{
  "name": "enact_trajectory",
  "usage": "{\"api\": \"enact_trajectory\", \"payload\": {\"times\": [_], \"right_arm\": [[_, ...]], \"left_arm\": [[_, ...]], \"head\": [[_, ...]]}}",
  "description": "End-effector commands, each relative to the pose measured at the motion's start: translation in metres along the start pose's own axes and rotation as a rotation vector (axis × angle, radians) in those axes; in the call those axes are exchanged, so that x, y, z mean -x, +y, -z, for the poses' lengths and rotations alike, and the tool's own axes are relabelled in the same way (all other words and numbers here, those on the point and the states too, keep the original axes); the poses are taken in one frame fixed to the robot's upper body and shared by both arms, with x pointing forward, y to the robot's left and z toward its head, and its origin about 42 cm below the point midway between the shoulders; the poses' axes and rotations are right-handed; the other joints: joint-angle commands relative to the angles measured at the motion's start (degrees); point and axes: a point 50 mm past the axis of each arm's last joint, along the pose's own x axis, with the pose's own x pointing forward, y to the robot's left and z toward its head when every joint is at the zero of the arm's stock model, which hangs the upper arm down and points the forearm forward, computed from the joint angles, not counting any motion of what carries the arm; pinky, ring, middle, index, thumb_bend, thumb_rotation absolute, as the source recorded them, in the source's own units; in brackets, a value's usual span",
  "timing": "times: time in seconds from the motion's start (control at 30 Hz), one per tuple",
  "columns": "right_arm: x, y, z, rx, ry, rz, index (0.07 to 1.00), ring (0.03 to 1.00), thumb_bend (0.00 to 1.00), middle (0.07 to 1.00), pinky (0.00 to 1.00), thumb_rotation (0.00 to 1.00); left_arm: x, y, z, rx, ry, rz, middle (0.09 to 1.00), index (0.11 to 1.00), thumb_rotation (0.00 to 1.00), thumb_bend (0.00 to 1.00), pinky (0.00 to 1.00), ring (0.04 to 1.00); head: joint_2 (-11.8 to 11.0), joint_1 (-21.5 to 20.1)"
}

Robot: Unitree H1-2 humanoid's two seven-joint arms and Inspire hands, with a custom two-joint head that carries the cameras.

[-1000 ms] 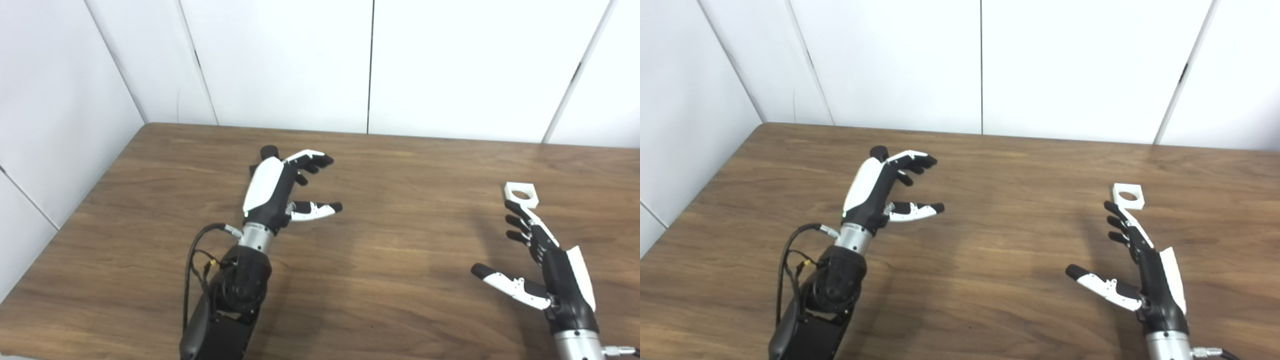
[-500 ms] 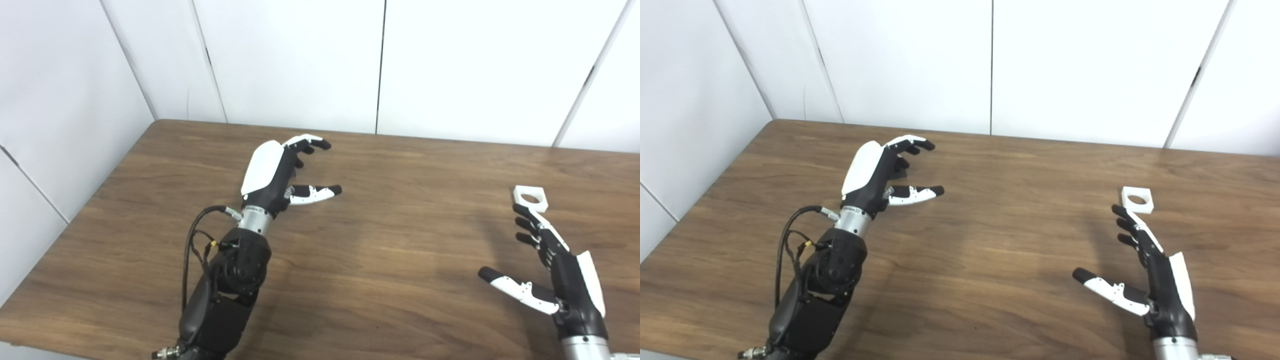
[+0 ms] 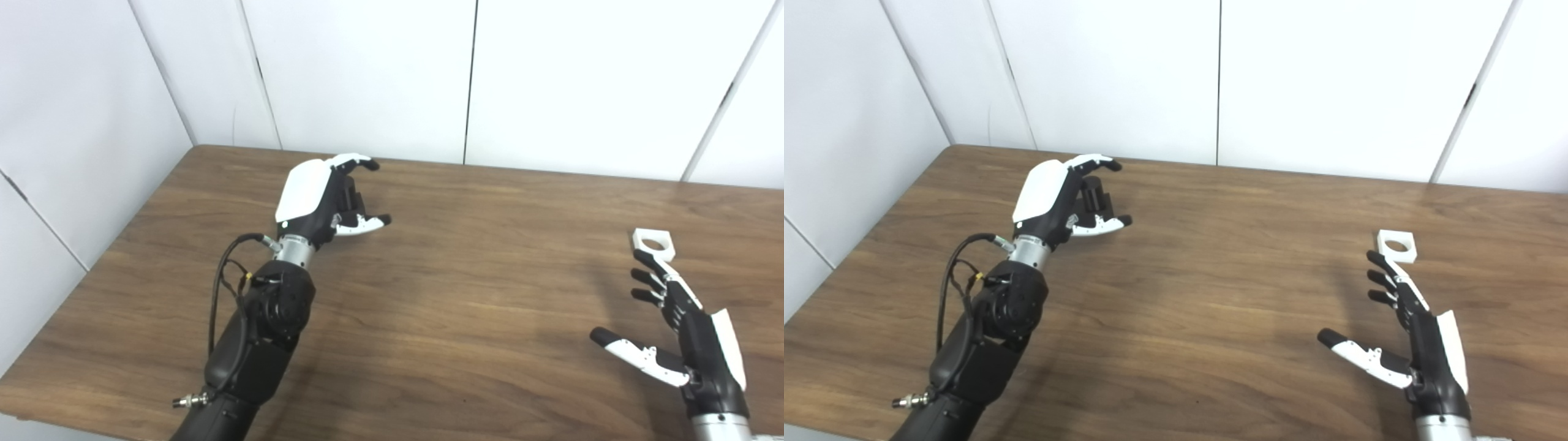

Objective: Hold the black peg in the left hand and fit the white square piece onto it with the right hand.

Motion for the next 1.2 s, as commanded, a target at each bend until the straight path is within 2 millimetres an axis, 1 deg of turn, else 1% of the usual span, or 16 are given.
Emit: {"api": "enact_trajectory", "payload": {"times": [0.0, 0.1, 0.2, 0.27, 0.43, 0.57, 0.7, 0.83, 0.87, 0.93, 1.17], "right_arm": [[0.0, -0.011, 0.012, 0.043, 0.008, 0.002, 0.866, 0.852, 0.86, 0.904, 0.77, 0.39], [0.0, -0.011, 0.013, 0.043, 0.009, 0.0, 0.866, 0.854, 0.86, 0.906, 0.77, 0.39], [-0.001, -0.01, 0.013, 0.05, 0.009, -0.004, 0.867, 0.853, 0.86, 0.907, 0.76, 0.4], [-0.001, -0.01, 0.013, 0.051, 0.009, -0.005, 0.862, 0.853, 0.87, 0.908, 0.76, 0.4], [-0.001, -0.01, 0.013, 0.043, 0.011, -0.005, 0.863, 0.861, 0.86, 0.908, 0.79, 0.39], [0.0, -0.01, 0.013, 0.046, 0.007, -0.004, 0.864, 0.857, 0.86, 0.907, 0.78, 0.4], [0.0, -0.01, 0.012, 0.046, 0.011, 0.002, 0.863, 0.853, 0.87, 0.905, 0.77, 0.4], [-0.001, -0.012, 0.012, 0.046, 0.012, 0.005, 0.862, 0.856, 0.87, 0.905, 0.77, 0.42], [-0.001, -0.013, 0.012, 0.044, 0.012, 0.005, 0.863, 0.862, 0.87, 0.908, 0.79, 0.42], [-0.001, -0.013, 0.012, 0.045, 0.013, 0.005, 0.864, 0.862, 0.88, 0.909, 0.78, 0.43], [-0.001, -0.012, 0.011, 0.046, 0.012, 0.007, 0.861, 0.854, 0.88, 0.905, 0.77, 0.42]], "left_arm": [[-0.022, 0.027, -0.006, -0.033, -0.038, -0.106, 0.822, 0.698, 0.2, 0.71, 0.65, 0.815], [-0.025, 0.032, -0.002, -0.043, -0.033, -0.122, 0.819, 0.697, 0.21, 0.72, 0.64, 0.809], [-0.027, 0.037, 0.002, -0.062, -0.028, -0.131, 0.821, 0.697, 0.2, 0.71, 0.63, 0.811], [-0.029, 0.04, 0.005, -0.082, -0.025, -0.135, 0.818, 0.697, 0.24, 0.7, 0.61, 0.801], [-0.033, 0.049, 0.011, -0.114, -0.008, -0.141, 0.828, 0.708, 0.21, 0.71, 0.63, 0.816], [-0.036, 0.052, 0.015, -0.155, -0.007, -0.147, 0.832, 0.707, 0.19, 0.72, 0.63, 0.822], [-0.04, 0.055, 0.019, -0.182, 0.007, -0.143, 0.838, 0.709, 0.22, 0.74, 0.66, 0.837], [-0.044, 0.058, 0.022, -0.211, 0.023, -0.128, 0.838, 0.707, 0.22, 0.76, 0.68, 0.827], [-0.045, 0.059, 0.023, -0.223, 0.032, -0.121, 0.844, 0.712, 0.25, 0.77, 0.72, 0.838], [-0.048, 0.06, 0.024, -0.256, 0.049, -0.095, 0.862, 0.727, 0.3, 0.8, 0.79, 0.864], [-0.058, 0.062, 0.029, -0.321, 0.079, -0.02, 0.894, 0.752, 0.41, 0.88, 0.83, 0.902]], "head": [[0.02, 0.13], [0.03, 0.2], [0.01, 0.23], [0.03, 0.24], [-0.03, 0.1], [-0.03, 0.1], [0.12, 0.01], [0.05, -0.17], [0.08, -0.19], [0.09, -0.25], [0.2, -0.44]]}}
